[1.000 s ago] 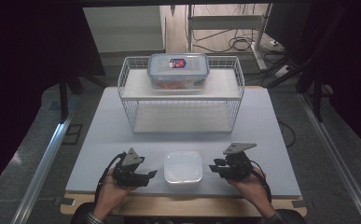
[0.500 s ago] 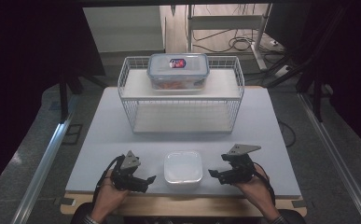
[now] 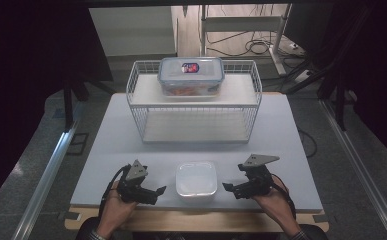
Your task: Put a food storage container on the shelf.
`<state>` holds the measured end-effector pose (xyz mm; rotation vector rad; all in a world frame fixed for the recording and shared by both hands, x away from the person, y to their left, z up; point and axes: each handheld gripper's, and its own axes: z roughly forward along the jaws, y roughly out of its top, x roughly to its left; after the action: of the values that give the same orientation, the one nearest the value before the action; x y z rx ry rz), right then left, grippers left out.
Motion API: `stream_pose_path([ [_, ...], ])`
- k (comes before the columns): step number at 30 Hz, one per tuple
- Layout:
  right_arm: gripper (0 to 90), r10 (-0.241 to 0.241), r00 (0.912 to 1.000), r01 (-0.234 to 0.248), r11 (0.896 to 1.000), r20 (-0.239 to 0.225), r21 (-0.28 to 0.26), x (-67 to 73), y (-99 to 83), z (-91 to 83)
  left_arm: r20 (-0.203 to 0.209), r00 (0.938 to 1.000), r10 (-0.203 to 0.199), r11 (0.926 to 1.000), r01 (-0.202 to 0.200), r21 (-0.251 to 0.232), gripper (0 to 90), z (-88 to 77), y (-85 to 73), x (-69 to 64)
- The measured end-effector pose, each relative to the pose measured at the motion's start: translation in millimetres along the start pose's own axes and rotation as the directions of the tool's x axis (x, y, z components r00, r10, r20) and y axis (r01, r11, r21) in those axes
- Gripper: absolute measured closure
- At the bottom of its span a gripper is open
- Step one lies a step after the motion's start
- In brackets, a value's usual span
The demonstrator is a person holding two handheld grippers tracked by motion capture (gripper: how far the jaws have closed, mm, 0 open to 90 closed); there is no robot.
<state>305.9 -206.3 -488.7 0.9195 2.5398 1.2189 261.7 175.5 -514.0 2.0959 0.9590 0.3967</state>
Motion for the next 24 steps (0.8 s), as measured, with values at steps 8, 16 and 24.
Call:
stream_pose_path([
  [8, 3.3, 0.007, 0.9998, -0.007, 1.0, -0.02, 0.012, 5.7, 5.5, -1.3, 0.06, 0.998, -0.021, 0.9997, 0.02, 0.012, 3.0, -0.9, 5.4, -3.6],
  [16, 12.0, 0.022, 0.9997, -0.022, 1.0, -0.009, 0.017, 10.1, 14.2, -5.7, 0.092, 0.9956, -0.018, 0.9998, 0.017, 0.004, 9.9, -1.2, 15.8, -8.7],
  [24, 23.6, 0.017, 0.9991, -0.016, 1.0, -0.038, 0.007, 16.1, 23.8, -2.6, 0.108, 0.9941, -0.001, 0.9999, 0.002, -0.014, 14.0, 3.0, 28.2, -14.5],
])
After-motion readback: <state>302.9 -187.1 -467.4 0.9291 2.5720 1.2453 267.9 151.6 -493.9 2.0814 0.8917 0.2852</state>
